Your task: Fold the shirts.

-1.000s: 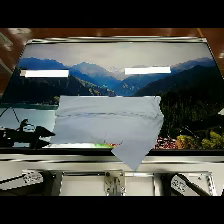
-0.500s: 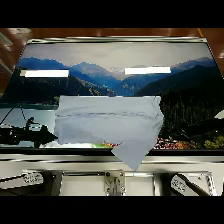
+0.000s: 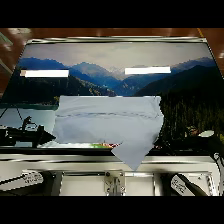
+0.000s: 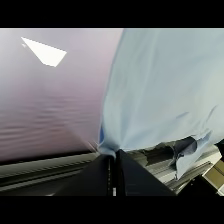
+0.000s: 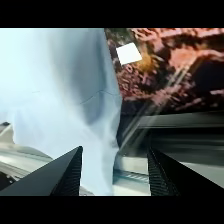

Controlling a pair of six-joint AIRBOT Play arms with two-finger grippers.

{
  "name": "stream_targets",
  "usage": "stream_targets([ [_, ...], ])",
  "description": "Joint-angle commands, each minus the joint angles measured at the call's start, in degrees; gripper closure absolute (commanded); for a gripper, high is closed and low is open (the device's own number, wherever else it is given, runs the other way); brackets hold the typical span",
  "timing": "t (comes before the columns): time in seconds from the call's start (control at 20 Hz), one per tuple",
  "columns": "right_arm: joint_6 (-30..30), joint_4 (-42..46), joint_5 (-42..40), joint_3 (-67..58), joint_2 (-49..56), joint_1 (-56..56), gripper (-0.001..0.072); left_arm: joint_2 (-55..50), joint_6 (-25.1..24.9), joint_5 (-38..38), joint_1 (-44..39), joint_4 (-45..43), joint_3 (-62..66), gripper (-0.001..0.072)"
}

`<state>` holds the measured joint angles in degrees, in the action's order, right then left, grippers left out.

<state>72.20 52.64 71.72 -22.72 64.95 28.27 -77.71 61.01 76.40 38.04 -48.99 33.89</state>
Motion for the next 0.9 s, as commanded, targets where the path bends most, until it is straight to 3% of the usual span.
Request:
stream_targets([
  [0.0,-1.14,-3.72,-4.52,2.80,-0.17,-1.99,0.0203,0.26,-0.37,0.96,0.24,-0.02,0.04,0.0667],
  [0.1,0.04,-3.78,-7.80,2.80,-0.13,-7.28,0.0204,0.26,-0.59,1.86,0.26,-0.02,0.04,0.0667],
  [0.15,0.63,-3.74,-9.38,2.80,-0.13,-9.94,0.0281,0.26,-0.92,2.54,0.26,-0.02,0.04,0.0667],
  [0.25,1.40,-3.80,-11.30,2.56,-0.13,-12.76,0.0542,0.28,-1.46,3.39,0.26,-0.02,0.07,0.0667],
  [0.3,0.68,-3.78,-10.75,1.86,-0.20,-12.85,0.0640,0.33,-2.10,3.37,0.26,-0.02,0.09,0.0668],
  [0.4,-1.55,-3.72,-7.69,-1.03,-0.26,-12.74,0.0650,0.33,-4.44,3.87,0.13,0.28,0.70,0.0667],
  [0.6,0.50,-6.62,-6.43,-9.86,-0.31,-12.85,0.0650,0.33,-5.66,4.22,0.00,4.37,5.31,0.0668],
  [0.85,4.70,-6.64,-9.75,-24.22,1.44,-12.85,0.0651,0.11,-1.16,-2.84,-3.48,8.02,15.04,0.0669],
])
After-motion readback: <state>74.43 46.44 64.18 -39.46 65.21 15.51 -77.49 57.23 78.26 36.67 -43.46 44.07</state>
